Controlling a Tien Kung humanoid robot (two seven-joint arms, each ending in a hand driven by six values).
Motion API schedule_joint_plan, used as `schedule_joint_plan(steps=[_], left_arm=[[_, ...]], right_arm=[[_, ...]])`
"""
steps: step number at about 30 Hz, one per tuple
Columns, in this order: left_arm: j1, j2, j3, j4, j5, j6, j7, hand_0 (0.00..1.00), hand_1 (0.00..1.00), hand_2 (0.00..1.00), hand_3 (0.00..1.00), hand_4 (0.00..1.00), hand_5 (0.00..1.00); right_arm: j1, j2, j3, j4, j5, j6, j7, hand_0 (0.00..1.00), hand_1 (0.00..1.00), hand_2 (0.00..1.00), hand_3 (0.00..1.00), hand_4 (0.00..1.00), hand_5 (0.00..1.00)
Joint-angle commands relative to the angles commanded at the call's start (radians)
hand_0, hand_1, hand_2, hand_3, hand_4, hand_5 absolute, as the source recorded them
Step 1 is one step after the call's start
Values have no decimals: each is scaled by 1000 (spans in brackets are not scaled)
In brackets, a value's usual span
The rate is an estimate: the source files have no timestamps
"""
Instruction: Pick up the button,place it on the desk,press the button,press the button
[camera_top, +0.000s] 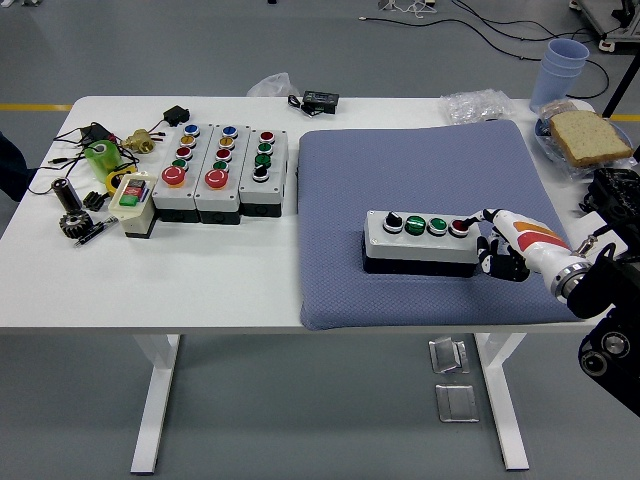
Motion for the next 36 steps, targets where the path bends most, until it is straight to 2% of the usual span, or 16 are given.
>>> schedule_joint_plan(steps=[9,15,19,29,36], left_arm=[[1,0,-2,0,5,0,1,537,421,423,420,257,469],[1,0,2,0,1,-1,0,536,421,424,422,256,469],[0,0,2,0,5,-2,1,536,421,424,422,256,468],[-5,0,-1,0,-2,2,0,537,421,424,422,257,466],[-2,0,3,0,-7,2,-1,537,421,424,422,258,466]], right_arm=[[0,1,-2,9,-7,6,-7,49,2,176,726,279,2],[-2,-1,32,57,-34,-12,-5,53,2,177,726,287,2],[12,11,32,79,-48,-14,-7,53,2,177,725,287,2],[44,53,-13,41,-45,-10,-10,54,2,177,721,292,2],[35,47,-18,31,-35,-11,-9,54,2,176,721,295,2]])
